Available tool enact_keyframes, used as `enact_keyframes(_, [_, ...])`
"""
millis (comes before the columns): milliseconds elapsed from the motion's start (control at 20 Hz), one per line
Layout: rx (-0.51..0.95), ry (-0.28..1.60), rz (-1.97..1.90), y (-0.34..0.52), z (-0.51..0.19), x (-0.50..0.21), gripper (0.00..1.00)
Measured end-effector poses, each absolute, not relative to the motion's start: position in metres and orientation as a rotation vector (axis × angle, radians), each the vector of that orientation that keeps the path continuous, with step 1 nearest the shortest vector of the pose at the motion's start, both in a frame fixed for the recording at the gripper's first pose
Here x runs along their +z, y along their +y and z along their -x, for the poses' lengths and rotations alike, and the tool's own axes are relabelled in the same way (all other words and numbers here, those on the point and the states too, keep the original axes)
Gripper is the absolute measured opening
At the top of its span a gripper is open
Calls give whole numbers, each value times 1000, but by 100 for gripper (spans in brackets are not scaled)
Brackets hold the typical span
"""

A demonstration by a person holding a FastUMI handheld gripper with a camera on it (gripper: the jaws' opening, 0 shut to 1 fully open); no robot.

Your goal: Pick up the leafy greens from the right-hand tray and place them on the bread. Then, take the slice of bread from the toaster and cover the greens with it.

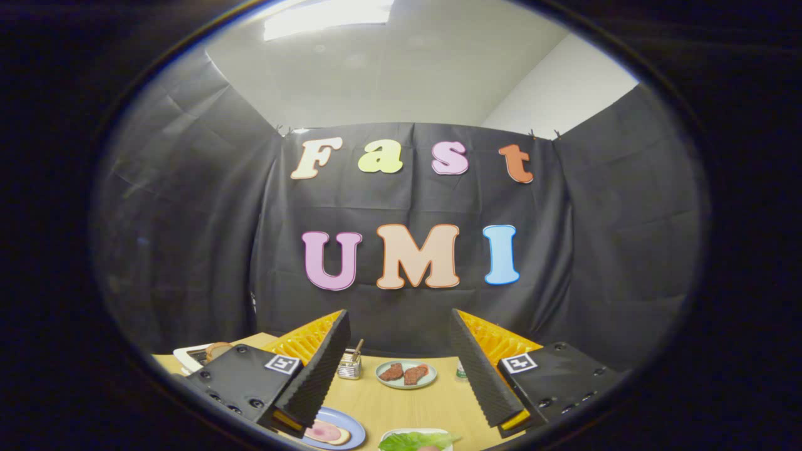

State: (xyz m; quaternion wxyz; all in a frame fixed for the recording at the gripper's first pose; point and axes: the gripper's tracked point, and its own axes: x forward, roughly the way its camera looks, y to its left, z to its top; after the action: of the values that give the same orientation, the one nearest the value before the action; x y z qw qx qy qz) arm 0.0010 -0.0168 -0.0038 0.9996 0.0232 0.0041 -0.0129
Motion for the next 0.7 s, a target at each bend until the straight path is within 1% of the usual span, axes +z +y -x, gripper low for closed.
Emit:
enact_keyframes(450, [-39, 19, -82, -24, -4, -5, 100])
enact_keyframes(700, [-19, 31, -61, -25, -4, -10, 100])
